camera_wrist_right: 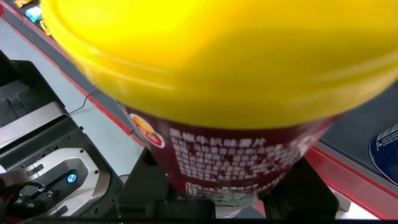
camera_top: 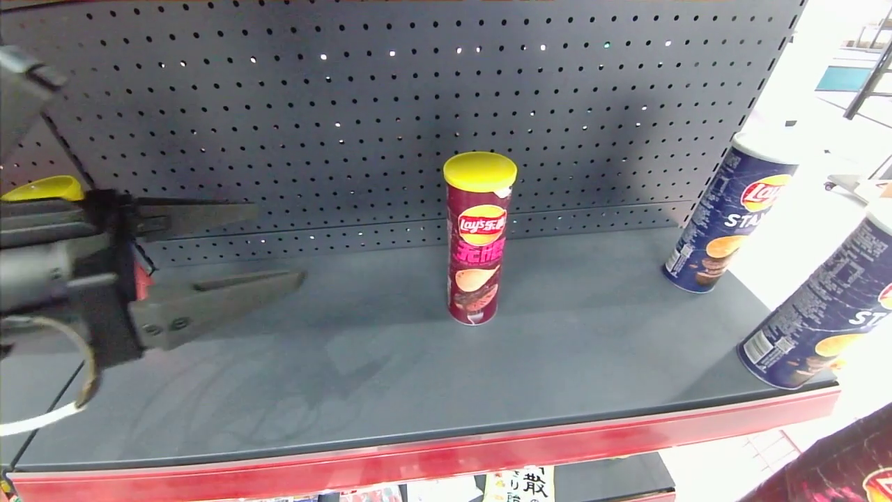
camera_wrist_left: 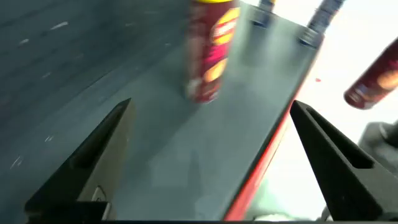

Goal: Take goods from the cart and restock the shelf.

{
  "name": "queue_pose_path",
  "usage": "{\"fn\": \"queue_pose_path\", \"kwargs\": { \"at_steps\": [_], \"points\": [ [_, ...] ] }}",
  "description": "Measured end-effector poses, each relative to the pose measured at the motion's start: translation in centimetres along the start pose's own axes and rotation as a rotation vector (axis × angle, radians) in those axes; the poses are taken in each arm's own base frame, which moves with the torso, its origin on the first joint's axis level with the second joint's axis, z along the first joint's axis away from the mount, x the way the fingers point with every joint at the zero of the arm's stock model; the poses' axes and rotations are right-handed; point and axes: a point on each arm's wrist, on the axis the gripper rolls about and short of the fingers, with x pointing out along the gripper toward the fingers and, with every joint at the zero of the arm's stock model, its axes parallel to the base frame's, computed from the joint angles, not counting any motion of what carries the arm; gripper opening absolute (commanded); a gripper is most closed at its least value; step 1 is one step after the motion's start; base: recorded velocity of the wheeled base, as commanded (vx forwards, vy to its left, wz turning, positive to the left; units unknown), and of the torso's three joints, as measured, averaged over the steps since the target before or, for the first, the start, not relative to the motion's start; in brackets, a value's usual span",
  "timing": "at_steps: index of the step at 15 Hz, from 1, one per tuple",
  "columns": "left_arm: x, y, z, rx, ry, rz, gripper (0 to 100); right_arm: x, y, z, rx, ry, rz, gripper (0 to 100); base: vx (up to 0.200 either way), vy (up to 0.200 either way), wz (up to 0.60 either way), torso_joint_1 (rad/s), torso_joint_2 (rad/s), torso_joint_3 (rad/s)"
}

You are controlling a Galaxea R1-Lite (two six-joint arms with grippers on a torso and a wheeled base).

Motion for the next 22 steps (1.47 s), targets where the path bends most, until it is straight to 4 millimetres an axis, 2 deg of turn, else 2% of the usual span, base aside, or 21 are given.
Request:
{"fn": "queue_pose_path", "kwargs": {
  "at_steps": [2,4,8,13,18,22],
  "points": [
    [4.6,1.3,0.6,0.05,0.025,-0.106,100,0.0,0.0,0.0,0.001,0.002,-0.003,0,0.0,0.0,0.0,0.0,0.0,0.0],
    [8.1,2.3,0.4,0.091,0.046,-0.151,100,0.0,0.0,0.0,0.002,0.005,-0.014,0,0.0,0.0,0.0,0.0,0.0,0.0],
    [12.9,4.0,-0.3,0.132,0.053,-0.175,100,0.0,0.0,-0.1,0.004,0.008,-0.017,0,0.0,0.0,0.0,0.0,0.0,0.0],
    [16.4,5.0,-0.2,0.132,0.048,-0.194,100,0.1,0.0,-0.3,0.007,0.016,-0.017,0,0.0,0.0,0.0,0.0,0.0,0.0],
    [19.7,3.9,0.0,0.124,0.038,-0.243,100,0.2,-0.1,-0.3,0.009,0.022,-0.028,0,0.0,0.0,0.0,0.0,0.0,0.0],
    [21.4,3.8,-0.9,0.115,0.066,-0.234,100,0.2,-0.1,-0.5,0.012,0.03,-0.027,0,0.0,0.0,0.0,0.0,0.0,0.0]
  ]
}}
